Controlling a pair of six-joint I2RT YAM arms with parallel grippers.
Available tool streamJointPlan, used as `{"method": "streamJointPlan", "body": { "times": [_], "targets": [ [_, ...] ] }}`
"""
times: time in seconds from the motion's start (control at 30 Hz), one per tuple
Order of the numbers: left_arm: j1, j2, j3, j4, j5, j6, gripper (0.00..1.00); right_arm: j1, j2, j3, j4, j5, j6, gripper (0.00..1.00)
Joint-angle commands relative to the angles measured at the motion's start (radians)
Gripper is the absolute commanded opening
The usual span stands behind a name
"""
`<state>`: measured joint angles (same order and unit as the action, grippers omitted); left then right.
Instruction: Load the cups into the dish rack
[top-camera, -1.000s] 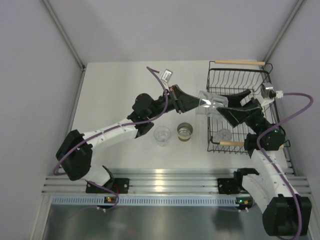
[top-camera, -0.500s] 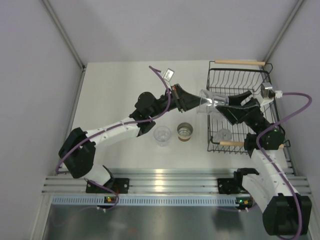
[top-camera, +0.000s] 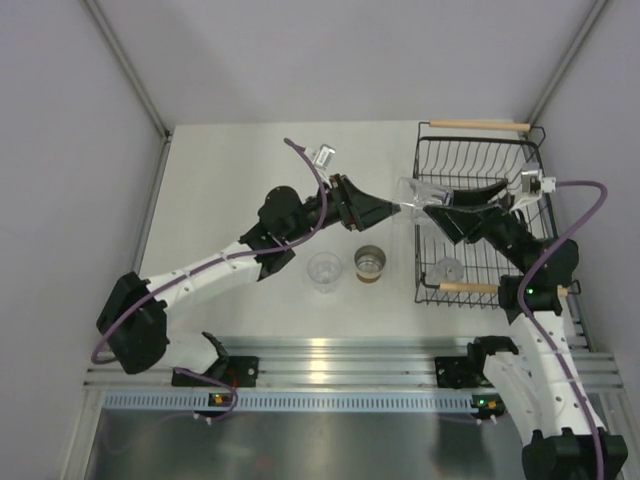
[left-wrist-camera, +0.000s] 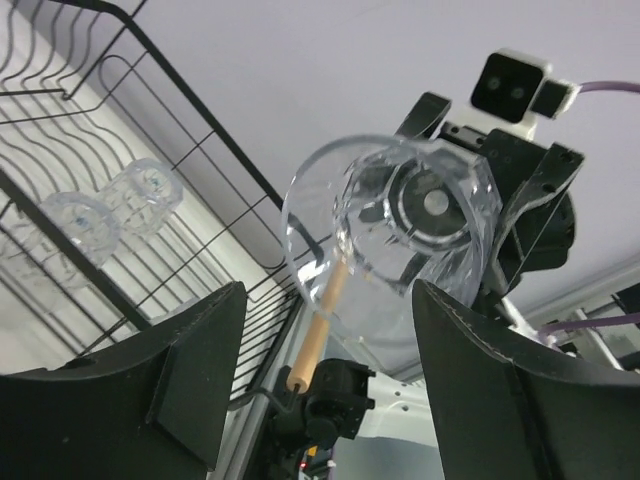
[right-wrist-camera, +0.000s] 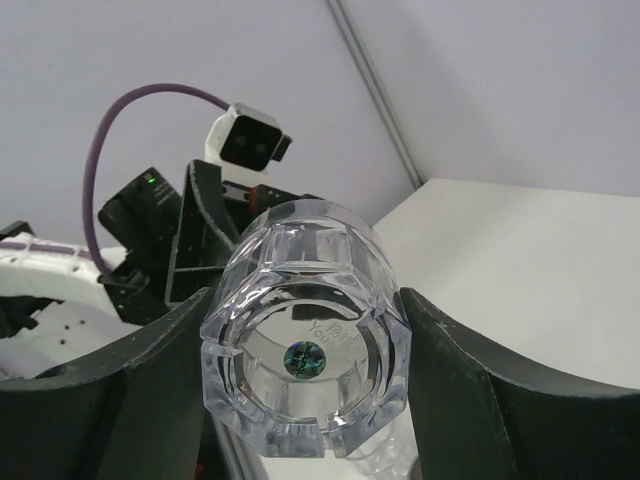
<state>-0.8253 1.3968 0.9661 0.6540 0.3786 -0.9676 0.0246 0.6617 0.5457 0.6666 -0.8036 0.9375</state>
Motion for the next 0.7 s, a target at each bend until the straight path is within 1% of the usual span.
{"method": "streamJointPlan", "body": {
  "times": [0.0,0.03,0.07,0.1,0.13,0.17,0.2,0.23,0.27,0.3,0.33,0.37,0.4,0.43,0.47,0.5,0.53,0.67],
  "targets": [
    [-0.002,-0.105,-0.033,-0.077,-0.010,0.099,0.73,0.008,-0.001,0.136,-0.287,0.092,-0.230,0.00],
    [0.000,-0.117,-0.053,-0.121,-0.015,0.112,0.73,0.008,0.006,0.161,-0.339,0.121,-0.306,0.00],
    [0.000,-0.131,-0.069,-0.137,-0.023,0.122,0.73,0.008,0.009,0.186,-0.390,0.141,-0.346,0.00],
    [0.000,-0.159,-0.082,-0.152,-0.038,0.144,0.73,0.008,0.009,0.232,-0.494,0.162,-0.383,0.00],
    [0.000,-0.173,-0.116,-0.181,-0.047,0.154,0.73,0.008,0.010,0.253,-0.540,0.211,-0.449,0.00],
    [0.000,-0.189,-0.130,-0.204,-0.061,0.167,0.73,0.008,0.010,0.275,-0.597,0.242,-0.479,0.00],
    [0.000,-0.224,-0.142,-0.230,-0.098,0.200,0.73,0.008,0.012,0.317,-0.645,0.271,-0.509,0.00],
    [0.000,-0.245,-0.156,-0.260,-0.122,0.216,0.73,0.008,0.019,0.338,-0.753,0.334,-0.560,0.00],
    [0.000,-0.263,-0.173,-0.334,-0.156,0.234,0.73,0.008,0.024,0.355,-0.800,0.369,-0.581,0.00],
    [0.000,-0.303,-0.179,-0.373,-0.187,0.269,0.73,0.008,0.033,0.390,-0.846,0.413,-0.601,0.00],
    [0.000,-0.321,-0.184,-0.413,-0.257,0.288,0.73,0.008,0.042,0.404,-0.945,0.508,-0.633,0.00],
    [0.000,-0.341,-0.191,-0.471,-0.285,0.305,0.73,0.008,0.052,0.417,-0.982,0.555,-0.647,0.00],
    [0.000,-0.372,-0.193,-0.502,-0.312,0.331,0.73,0.008,0.073,0.430,-1.021,0.595,-0.663,0.00],
    [0.000,-0.389,-0.194,-0.523,-0.360,0.340,0.73,0.008,0.087,0.434,-1.065,0.669,-0.683,0.00],
    [0.000,-0.403,-0.198,-0.560,-0.368,0.346,0.73,0.008,0.099,0.435,-1.088,0.704,-0.692,0.00],
    [0.000,-0.426,-0.201,-0.574,-0.416,0.360,0.73,0.008,0.131,0.436,-1.107,0.766,-0.700,0.00],
    [0.000,-0.435,-0.204,-0.585,-0.425,0.363,0.74,0.008,0.147,0.436,-1.145,0.794,-0.700,0.00],
    [0.000,-0.482,-0.217,-0.614,-0.454,0.380,0.74,0.008,0.202,0.409,-1.197,0.937,-0.697,0.00]
  ]
}}
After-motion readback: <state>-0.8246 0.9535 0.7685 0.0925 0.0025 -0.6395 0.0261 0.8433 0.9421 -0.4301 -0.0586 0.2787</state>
